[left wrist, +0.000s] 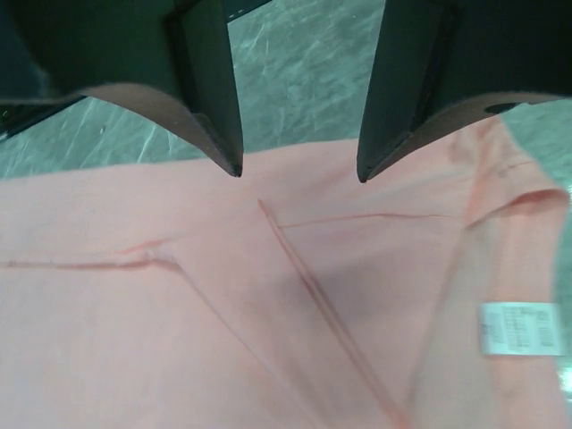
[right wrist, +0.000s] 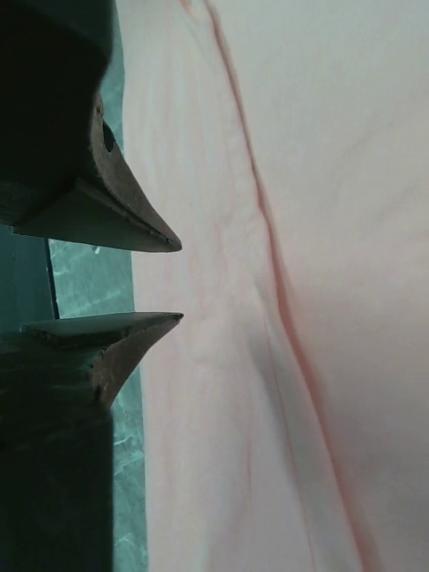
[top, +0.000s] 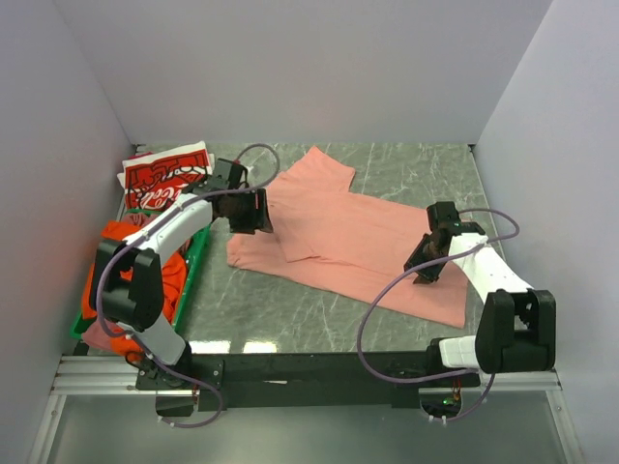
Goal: Fold and stack the t-shirts
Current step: Fold the tshirt
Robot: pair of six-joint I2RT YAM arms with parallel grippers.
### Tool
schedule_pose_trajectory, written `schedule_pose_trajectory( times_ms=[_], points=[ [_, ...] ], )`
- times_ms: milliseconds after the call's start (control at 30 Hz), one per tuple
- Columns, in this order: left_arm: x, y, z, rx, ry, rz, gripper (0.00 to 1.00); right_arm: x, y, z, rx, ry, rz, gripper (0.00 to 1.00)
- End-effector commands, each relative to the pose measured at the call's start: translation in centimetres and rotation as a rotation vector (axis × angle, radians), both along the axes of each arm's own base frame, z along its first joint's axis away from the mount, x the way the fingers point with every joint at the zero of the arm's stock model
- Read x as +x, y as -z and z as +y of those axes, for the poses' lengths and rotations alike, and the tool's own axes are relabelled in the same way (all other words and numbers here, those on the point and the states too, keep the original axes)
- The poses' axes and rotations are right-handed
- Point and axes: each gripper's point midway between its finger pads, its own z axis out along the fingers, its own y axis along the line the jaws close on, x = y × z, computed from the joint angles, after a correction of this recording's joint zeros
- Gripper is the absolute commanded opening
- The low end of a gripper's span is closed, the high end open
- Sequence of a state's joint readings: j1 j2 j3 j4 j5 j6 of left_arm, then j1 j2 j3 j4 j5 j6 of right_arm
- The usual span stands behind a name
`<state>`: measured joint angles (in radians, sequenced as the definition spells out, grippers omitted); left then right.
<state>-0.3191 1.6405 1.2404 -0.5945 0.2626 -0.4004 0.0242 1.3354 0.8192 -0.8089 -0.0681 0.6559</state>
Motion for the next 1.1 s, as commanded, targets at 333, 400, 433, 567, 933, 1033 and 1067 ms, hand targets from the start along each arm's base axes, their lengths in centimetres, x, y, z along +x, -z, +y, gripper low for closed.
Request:
schedule_pose_trajectory(
  times_ms=[333, 400, 433, 567, 933, 1033, 1067],
  points=[
    [-3.1, 2.8, -5.6, 0.048, 0.154, 0.068, 0.50, -0.9, -1.1, 0.7, 0.045, 0.019, -0.080, 0.40],
    [-3.2, 3.7, -5.8, 0.055, 0.151, 0.088, 0.50, -1.1, -1.1, 0.7, 0.050, 0.025, -0.085, 0.41],
    [-3.1, 3.8, -6.0, 0.055, 0.149, 0.082, 0.50, -1.3, -1.2, 0.8, 0.052, 0.024, -0.094, 0.40],
    [-2.9, 4.7, -6.4, 0.058, 0.143, 0.089, 0.50, -1.6, -1.6, 0.9, 0.067, 0.034, -0.118, 0.41],
    [-3.4, 6.7, -8.0, 0.056, 0.177, 0.128, 0.47, -2.7, -1.7, 1.1, 0.080, 0.046, -0.134, 0.41],
    [-3.4, 6.9, -8.0, 0.063, 0.178, 0.127, 0.46, -2.9, -1.7, 1.2, 0.083, 0.051, -0.140, 0.41],
    [-3.3, 6.9, -7.9, 0.067, 0.175, 0.123, 0.46, -2.9, -1.7, 1.2, 0.084, 0.054, -0.140, 0.41]
  ],
)
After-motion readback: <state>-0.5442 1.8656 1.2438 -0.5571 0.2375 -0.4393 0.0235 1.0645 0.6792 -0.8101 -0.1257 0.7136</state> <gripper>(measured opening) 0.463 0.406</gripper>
